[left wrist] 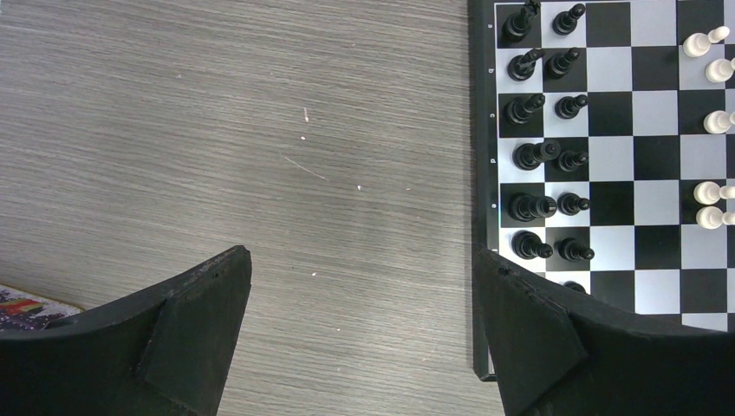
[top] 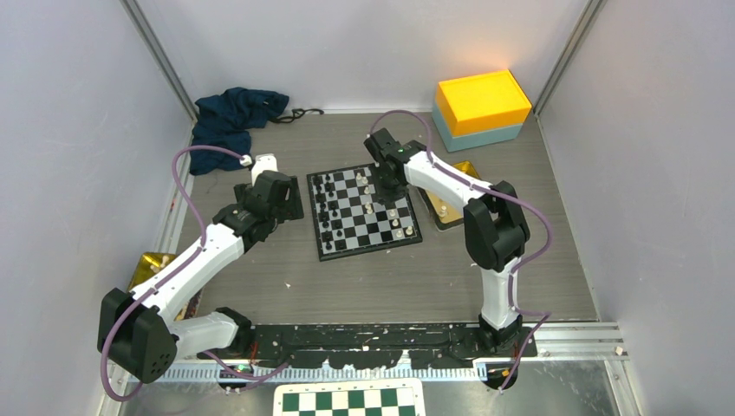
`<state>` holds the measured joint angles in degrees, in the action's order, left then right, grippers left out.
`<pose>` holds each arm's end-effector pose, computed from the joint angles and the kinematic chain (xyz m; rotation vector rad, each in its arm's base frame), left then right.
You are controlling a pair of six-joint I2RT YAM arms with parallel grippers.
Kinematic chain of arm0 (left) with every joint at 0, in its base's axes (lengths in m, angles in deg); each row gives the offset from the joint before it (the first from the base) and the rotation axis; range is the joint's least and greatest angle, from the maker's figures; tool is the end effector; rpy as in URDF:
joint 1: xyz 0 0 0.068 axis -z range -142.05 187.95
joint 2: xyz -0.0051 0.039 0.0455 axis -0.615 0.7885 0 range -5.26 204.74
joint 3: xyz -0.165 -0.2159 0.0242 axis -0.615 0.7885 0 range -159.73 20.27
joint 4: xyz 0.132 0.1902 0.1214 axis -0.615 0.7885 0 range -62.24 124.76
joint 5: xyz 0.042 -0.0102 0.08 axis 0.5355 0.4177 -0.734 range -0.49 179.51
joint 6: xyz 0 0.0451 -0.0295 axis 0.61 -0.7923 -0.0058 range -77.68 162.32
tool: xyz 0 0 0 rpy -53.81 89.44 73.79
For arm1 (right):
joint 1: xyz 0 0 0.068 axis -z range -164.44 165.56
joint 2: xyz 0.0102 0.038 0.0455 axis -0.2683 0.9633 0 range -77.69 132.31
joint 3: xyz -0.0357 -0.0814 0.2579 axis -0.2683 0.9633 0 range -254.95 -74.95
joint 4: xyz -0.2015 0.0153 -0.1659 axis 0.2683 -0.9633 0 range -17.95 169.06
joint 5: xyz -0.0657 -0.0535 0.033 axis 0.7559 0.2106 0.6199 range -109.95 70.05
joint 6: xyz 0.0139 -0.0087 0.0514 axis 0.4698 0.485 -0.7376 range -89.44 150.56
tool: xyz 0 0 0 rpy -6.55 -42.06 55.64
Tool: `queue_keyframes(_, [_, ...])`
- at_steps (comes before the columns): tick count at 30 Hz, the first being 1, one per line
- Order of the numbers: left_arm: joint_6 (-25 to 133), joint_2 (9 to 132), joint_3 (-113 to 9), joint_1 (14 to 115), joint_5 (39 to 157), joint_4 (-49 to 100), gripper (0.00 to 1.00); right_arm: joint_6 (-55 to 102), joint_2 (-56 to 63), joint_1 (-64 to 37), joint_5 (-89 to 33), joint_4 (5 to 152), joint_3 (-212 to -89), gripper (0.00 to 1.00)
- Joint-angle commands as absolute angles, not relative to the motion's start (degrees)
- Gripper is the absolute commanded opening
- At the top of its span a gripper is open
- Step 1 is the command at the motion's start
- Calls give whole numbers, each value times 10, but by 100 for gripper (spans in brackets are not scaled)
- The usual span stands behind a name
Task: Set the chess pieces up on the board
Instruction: Place the chess piece on the chessboard, then pick up the chess piece from the chessboard.
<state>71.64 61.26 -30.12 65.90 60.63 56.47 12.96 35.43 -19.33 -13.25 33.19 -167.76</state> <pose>0.2213 -0.0979 0.2711 -0.2648 2.2212 0.0596 0.3456 0.2359 0.2274 -0.3750 2.6899 0.1109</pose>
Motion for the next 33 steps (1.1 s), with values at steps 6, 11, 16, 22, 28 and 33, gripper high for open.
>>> queue_keyframes(6, [710, 603, -306, 655, 599, 545, 100, 144, 358, -212, -170, 348, -1726, 37])
queue_keyframes(11, [711, 600, -302, 655, 599, 545, 100, 144, 372, -219, -176, 350, -1733, 39])
queue_keyframes(16, [711, 597, -299, 655, 599, 543, 100, 144, 382, -223, -179, 354, -1736, 42])
queue_keyframes(22, [712, 595, -296, 655, 599, 543, 100, 143, 393, -225, -186, 355, -1737, 43])
queue_keyframes(28, [713, 592, -294, 655, 600, 543, 100, 143, 402, -226, -189, 357, -1739, 42])
queue_keyframes(33, [713, 590, -293, 655, 599, 544, 100, 143, 406, -227, -190, 361, -1741, 42])
